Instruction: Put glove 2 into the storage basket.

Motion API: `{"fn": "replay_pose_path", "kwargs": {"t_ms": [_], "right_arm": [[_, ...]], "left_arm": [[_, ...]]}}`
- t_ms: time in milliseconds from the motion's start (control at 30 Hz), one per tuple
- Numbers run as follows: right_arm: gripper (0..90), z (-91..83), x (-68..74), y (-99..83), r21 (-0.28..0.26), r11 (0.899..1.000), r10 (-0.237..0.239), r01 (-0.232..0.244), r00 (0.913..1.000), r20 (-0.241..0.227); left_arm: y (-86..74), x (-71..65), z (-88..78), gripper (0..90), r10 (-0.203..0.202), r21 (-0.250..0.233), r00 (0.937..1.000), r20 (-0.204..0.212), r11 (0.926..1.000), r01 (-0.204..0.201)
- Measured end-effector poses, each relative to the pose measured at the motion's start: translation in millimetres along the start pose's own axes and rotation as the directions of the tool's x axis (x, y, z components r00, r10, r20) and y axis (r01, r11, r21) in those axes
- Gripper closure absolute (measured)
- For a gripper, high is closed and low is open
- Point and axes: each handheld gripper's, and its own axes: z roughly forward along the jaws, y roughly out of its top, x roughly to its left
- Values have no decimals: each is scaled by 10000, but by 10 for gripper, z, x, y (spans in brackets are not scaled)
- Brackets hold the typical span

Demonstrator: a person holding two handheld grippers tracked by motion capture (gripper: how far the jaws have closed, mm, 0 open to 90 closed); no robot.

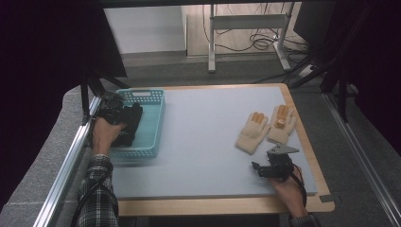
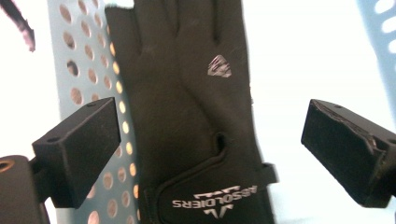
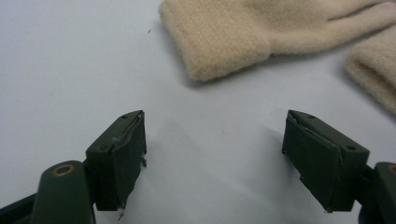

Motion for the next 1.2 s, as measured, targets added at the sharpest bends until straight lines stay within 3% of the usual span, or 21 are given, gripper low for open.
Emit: {"fn": "replay_pose_path", "kwargs": {"t_ms": [333,500,667,900,1200], "right_arm": [[213,0,0,0,4,10000,-6,6,10000,4],[214,0,1,0,6,10000,-8,8,10000,4],[214,0,1,0,7,10000,-7,7,10000,6],[213,0,1,0,8,10000,-9,9,10000,6],[213,0,1,0,9,10000,-10,10,10000,7]], "left_arm": [[-51,-163,-160,16,405,-1256,9951,904,9917,-290],[-76,-279,-229,9,709,-1814,9879,1378,9824,-452],[-90,-437,-301,7,1150,-2064,9815,1533,9750,-820],[-112,-638,-400,8,1618,-2477,9688,1879,9623,-1127],[-166,-966,-514,8,2514,-2994,9449,2098,9365,-1828]]}}
